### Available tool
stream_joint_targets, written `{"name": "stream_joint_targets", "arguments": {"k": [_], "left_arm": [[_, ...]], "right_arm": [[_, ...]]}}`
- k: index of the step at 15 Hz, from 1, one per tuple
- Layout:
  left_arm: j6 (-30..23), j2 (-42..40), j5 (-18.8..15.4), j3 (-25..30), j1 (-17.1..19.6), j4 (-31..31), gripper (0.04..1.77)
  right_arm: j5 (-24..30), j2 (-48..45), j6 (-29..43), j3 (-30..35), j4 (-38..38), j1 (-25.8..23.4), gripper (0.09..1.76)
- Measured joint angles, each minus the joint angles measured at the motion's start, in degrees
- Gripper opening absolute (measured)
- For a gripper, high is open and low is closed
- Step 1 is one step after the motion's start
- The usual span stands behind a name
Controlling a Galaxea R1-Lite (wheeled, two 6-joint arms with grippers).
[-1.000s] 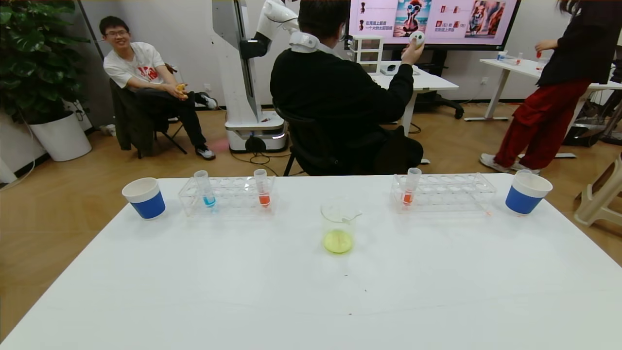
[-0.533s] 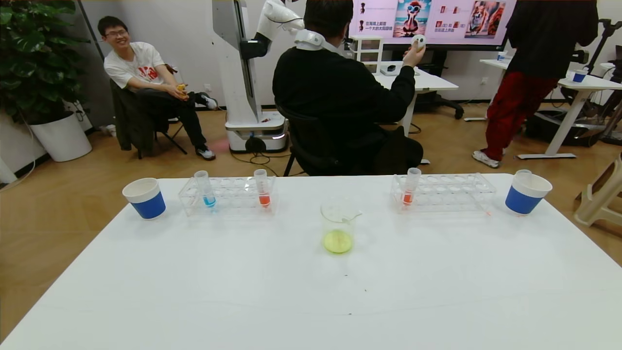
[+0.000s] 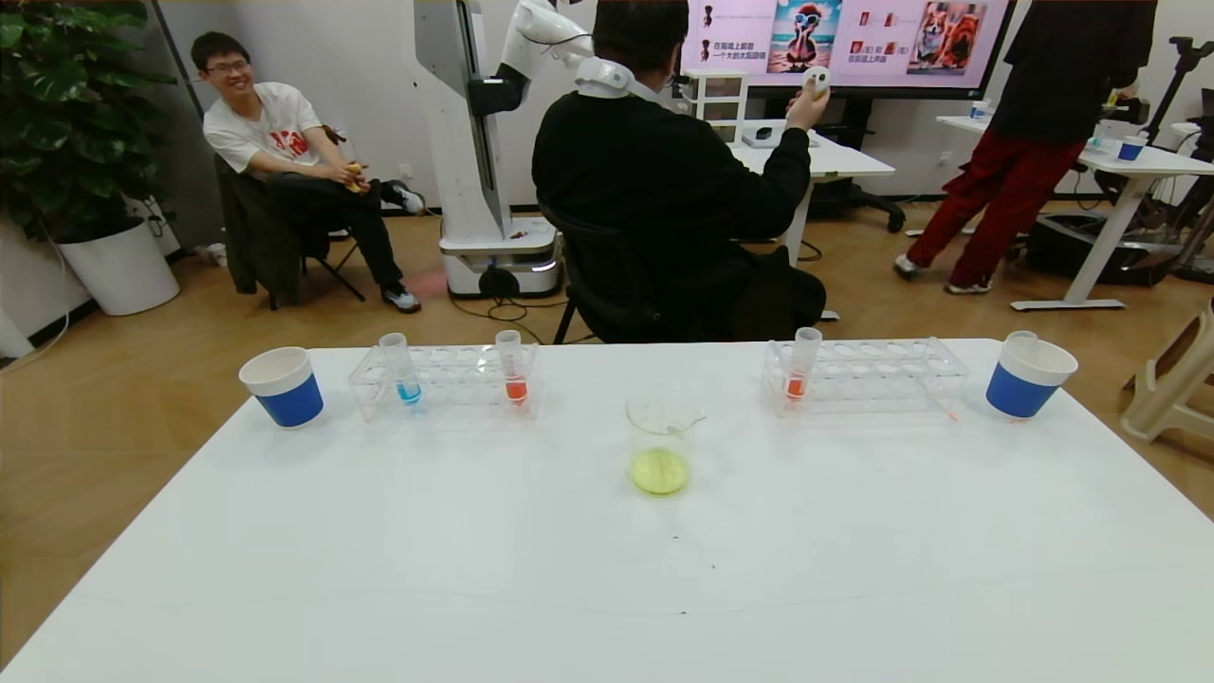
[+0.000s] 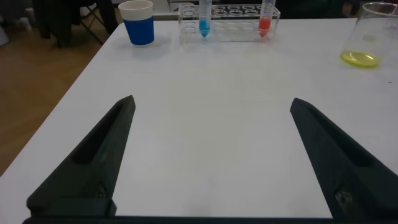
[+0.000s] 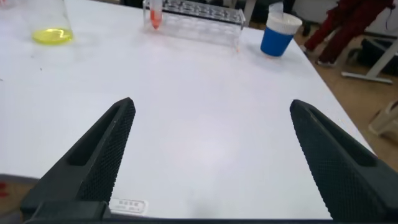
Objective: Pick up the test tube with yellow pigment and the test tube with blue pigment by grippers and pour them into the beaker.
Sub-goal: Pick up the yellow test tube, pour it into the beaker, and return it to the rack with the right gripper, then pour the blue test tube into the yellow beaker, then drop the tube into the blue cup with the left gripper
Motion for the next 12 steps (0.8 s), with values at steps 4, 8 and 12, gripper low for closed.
{"name": "stream_joint_targets", "arguments": {"k": [4, 8, 12], "left_arm": [[0.28, 0.0, -0.02, 0.0, -0.02, 0.0, 1.74], [0.15, 0.0, -0.02, 0.0, 0.0, -0.06, 1.74], [2.66, 2.1, -0.59, -5.49, -0.07, 0.57, 1.74]], "right_arm": [[-1.07, 0.0, 4.14, 0.4, -0.59, -0.04, 1.74], [-1.22, 0.0, 5.68, 0.51, -0.67, -0.04, 1.74], [-1.19, 0.0, 5.68, 0.51, -0.69, -0.04, 1.74]]}}
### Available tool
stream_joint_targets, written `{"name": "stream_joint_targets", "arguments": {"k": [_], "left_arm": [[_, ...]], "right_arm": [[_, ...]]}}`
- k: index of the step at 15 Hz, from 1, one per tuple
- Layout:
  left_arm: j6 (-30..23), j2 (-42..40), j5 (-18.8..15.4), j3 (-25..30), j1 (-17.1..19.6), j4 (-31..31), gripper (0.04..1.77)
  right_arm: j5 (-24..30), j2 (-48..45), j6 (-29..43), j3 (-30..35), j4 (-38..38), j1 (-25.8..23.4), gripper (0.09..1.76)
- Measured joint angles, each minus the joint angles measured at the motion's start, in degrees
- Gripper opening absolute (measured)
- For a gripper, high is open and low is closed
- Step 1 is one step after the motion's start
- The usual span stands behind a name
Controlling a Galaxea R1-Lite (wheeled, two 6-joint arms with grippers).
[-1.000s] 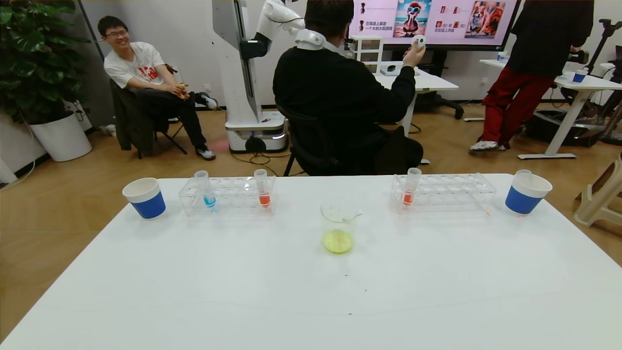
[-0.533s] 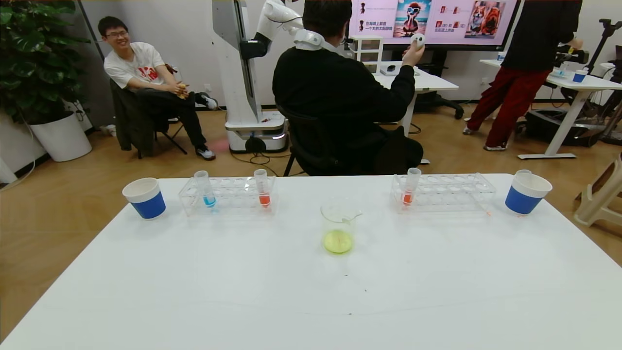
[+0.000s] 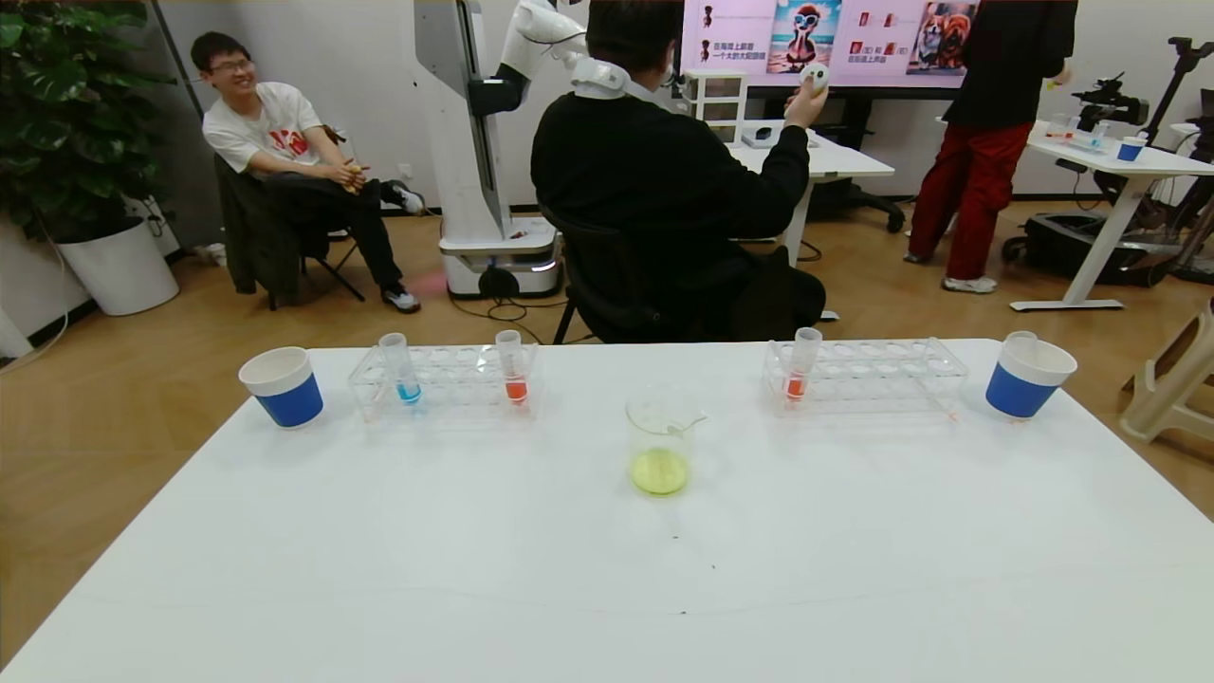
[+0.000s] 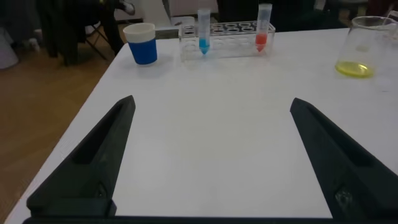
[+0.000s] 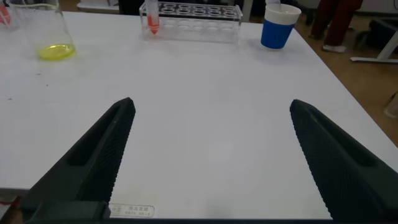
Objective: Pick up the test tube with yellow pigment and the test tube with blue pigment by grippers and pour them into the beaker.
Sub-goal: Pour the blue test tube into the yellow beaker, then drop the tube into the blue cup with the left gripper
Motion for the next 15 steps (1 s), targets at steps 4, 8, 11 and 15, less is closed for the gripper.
{"name": "stream_joint_targets", "arguments": {"k": [4, 8, 11, 15], "left_arm": [[0.6, 14.87, -0.41, -10.91, -0.37, -6.79, 1.74], [0.55, 37.04, -0.52, -17.27, -0.45, -24.43, 1.74], [0.62, 54.85, -0.54, -18.71, -0.67, -40.47, 1.74], [0.74, 76.54, -0.41, -18.71, -0.78, -61.53, 1.74]], "right_arm": [[0.01, 0.0, 0.0, 0.0, 0.02, 0.0, 1.74], [0.01, 0.0, 0.0, 0.0, 0.02, 0.0, 1.74], [0.01, 0.0, 0.0, 0.0, 0.02, 0.0, 1.74], [0.01, -0.02, 0.0, 0.0, 0.02, 0.0, 1.74]]}}
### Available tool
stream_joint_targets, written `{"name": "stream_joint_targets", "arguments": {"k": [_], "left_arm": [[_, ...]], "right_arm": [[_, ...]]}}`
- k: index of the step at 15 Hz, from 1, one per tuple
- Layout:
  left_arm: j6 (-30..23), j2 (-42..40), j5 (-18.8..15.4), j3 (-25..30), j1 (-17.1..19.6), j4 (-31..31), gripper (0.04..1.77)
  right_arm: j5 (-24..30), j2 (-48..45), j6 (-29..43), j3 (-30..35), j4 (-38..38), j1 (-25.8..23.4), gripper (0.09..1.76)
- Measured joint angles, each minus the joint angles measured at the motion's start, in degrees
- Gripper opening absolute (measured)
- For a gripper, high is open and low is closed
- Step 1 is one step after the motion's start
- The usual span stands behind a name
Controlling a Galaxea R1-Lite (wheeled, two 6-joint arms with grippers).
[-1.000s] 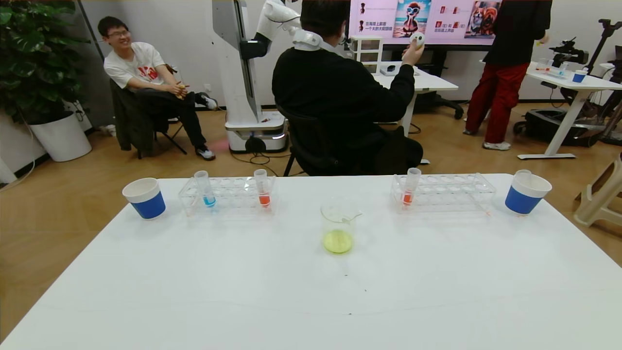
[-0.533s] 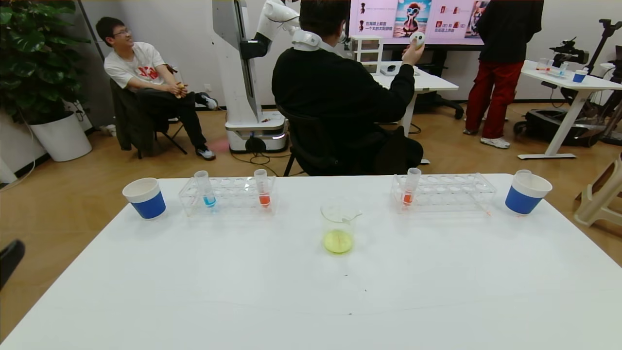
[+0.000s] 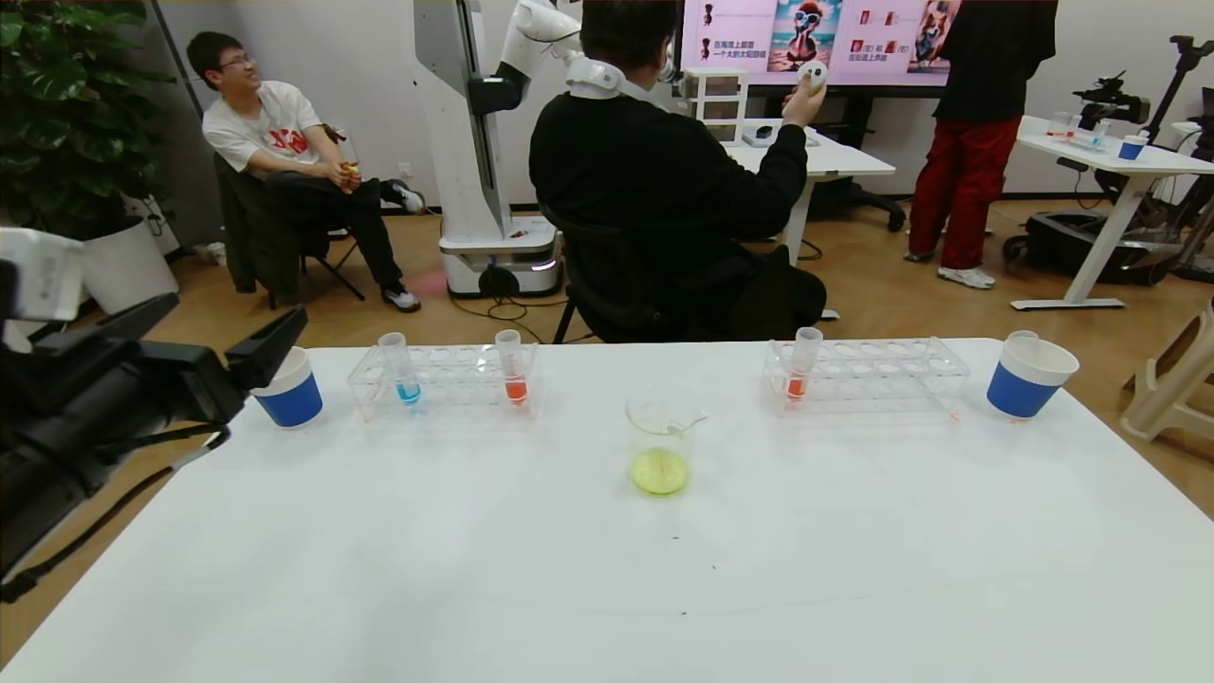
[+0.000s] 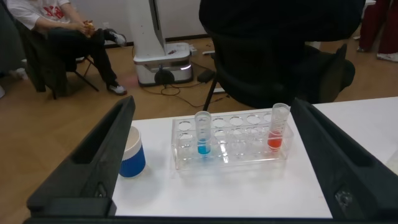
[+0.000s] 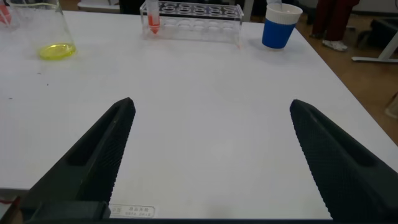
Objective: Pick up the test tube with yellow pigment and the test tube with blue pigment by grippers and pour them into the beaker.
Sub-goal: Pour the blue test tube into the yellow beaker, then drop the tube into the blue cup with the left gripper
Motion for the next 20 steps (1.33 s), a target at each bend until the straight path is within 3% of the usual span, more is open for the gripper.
{"name": "stream_joint_targets", "arguments": {"k": [4, 6, 11, 15, 20], "left_arm": [[0.05, 20.61, 1.69, 1.49, -0.39, -20.96, 1.74], [-1.61, 29.88, 4.3, 1.83, -1.05, -26.83, 1.74], [-4.13, 41.76, 6.73, -2.93, -2.8, -28.61, 1.74], [-4.12, 44.87, 6.81, -6.78, -3.74, -28.62, 1.74], [-3.97, 48.65, 8.73, -15.9, -3.72, -28.26, 1.74]], "right_arm": [[0.02, 0.0, 0.0, 0.0, 0.0, 0.0, 1.74], [0.0, 0.0, 0.0, 0.0, 0.0, 0.0, 1.74], [0.0, 0.0, 0.02, -0.02, 0.0, 0.0, 1.74], [0.0, 0.0, 0.0, 0.0, 0.0, 0.0, 1.74], [0.0, 0.0, 0.0, 0.0, -0.02, 0.0, 1.74]]}}
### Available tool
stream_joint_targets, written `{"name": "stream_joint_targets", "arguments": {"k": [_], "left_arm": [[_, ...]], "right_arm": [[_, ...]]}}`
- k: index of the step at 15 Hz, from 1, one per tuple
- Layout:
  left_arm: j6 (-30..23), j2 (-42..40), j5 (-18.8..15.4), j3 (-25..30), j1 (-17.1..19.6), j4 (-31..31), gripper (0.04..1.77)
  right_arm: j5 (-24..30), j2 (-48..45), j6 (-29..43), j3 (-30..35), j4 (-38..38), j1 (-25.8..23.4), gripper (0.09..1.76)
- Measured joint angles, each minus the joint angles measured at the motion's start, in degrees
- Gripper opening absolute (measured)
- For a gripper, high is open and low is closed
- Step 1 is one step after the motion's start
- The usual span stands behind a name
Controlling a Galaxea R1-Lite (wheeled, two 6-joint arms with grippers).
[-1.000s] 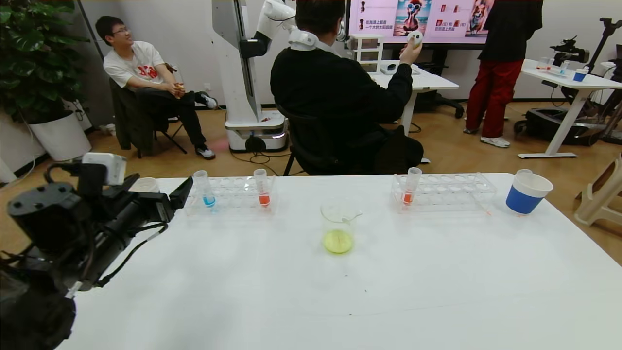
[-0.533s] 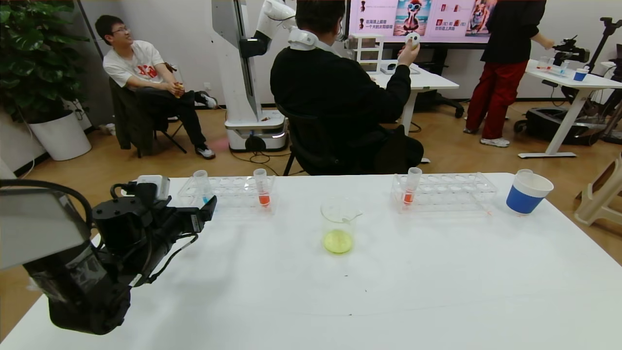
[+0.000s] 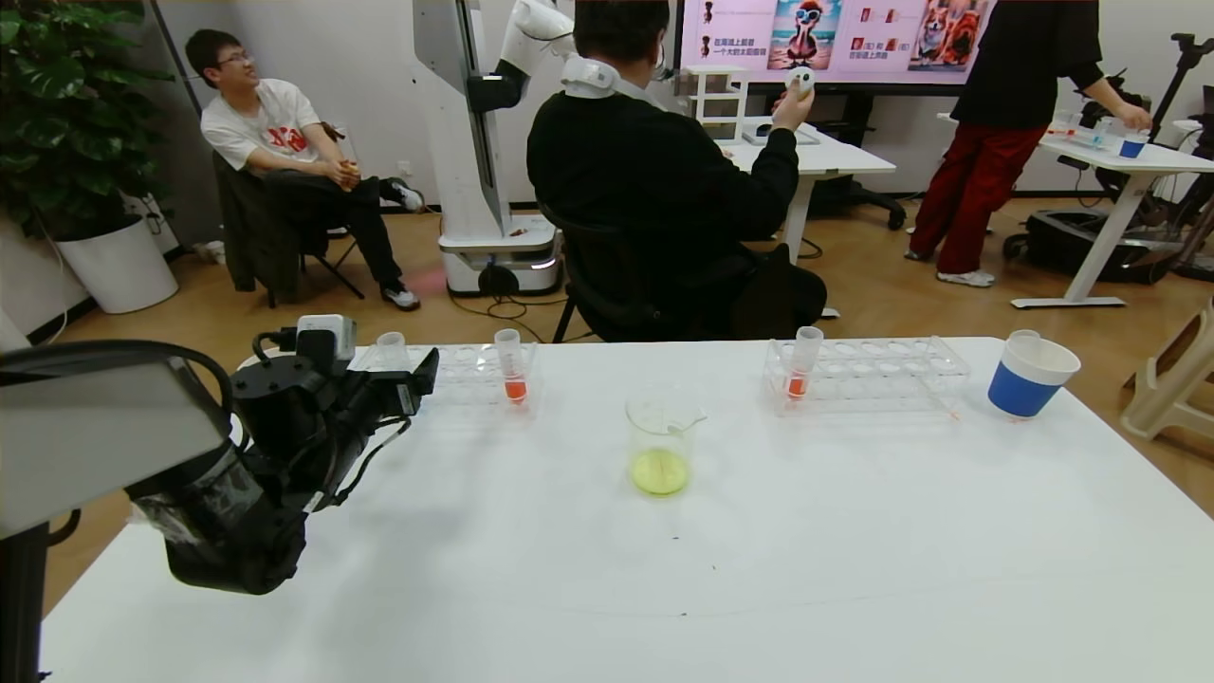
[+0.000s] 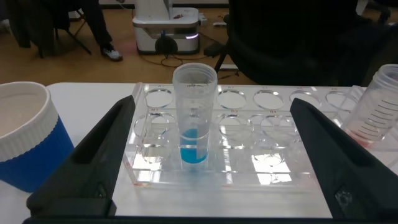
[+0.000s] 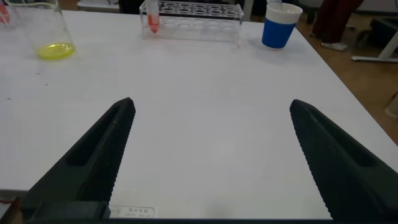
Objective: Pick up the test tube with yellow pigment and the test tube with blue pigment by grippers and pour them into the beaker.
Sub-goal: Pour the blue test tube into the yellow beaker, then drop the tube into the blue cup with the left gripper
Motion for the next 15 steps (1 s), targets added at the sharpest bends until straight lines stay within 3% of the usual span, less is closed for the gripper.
{"name": "stream_joint_targets", "arguments": {"k": [4, 13, 14, 15], "left_arm": [[0.0, 4.74, 0.68, -6.97, 0.3, 0.2, 1.74], [0.05, 8.52, 0.79, -11.67, 0.68, 0.17, 1.74], [0.02, 8.66, 0.74, -11.89, 0.68, 0.16, 1.71], [0.09, 8.77, 0.77, -12.0, 0.68, 0.16, 1.54]], "right_arm": [[0.0, 0.0, 0.0, 0.0, 0.02, 0.0, 1.74], [0.0, 0.0, 0.0, 0.0, 0.02, 0.0, 1.74], [0.0, 0.0, 0.0, 0.0, 0.02, 0.0, 1.74], [0.0, 0.0, 0.0, 0.0, 0.02, 0.0, 1.74]]}}
